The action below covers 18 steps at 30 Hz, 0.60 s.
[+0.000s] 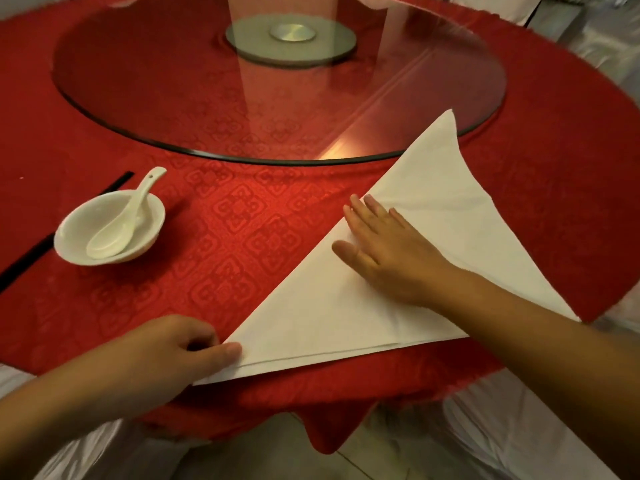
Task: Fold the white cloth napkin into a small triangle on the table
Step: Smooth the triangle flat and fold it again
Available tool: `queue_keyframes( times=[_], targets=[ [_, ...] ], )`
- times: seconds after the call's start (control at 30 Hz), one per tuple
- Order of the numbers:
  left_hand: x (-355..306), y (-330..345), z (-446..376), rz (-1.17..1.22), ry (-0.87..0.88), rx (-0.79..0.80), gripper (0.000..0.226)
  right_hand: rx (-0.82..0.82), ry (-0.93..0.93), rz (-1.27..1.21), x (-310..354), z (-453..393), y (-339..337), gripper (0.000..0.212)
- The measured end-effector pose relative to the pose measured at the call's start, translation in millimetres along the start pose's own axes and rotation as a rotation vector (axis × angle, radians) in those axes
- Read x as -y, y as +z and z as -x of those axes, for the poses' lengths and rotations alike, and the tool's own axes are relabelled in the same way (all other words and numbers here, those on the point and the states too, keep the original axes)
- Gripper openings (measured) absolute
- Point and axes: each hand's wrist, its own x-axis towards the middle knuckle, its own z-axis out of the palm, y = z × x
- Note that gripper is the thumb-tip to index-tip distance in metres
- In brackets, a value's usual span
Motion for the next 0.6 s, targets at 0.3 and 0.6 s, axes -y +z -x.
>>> queue_keyframes(
  times=[0.3, 0.6],
  targets=[
    [76.6, -34.4, 25.7, -0.406, -0.005, -0.363, 0.047, 0.084, -0.173, 0.042, 37.3, 0.2, 4.6, 0.083],
    [-51.4, 35.3, -41.8, -0.446, 0.486, -0.587, 0.048, 0.120, -0.187, 0.122, 18.5, -39.2, 14.2, 0.066]
  ],
)
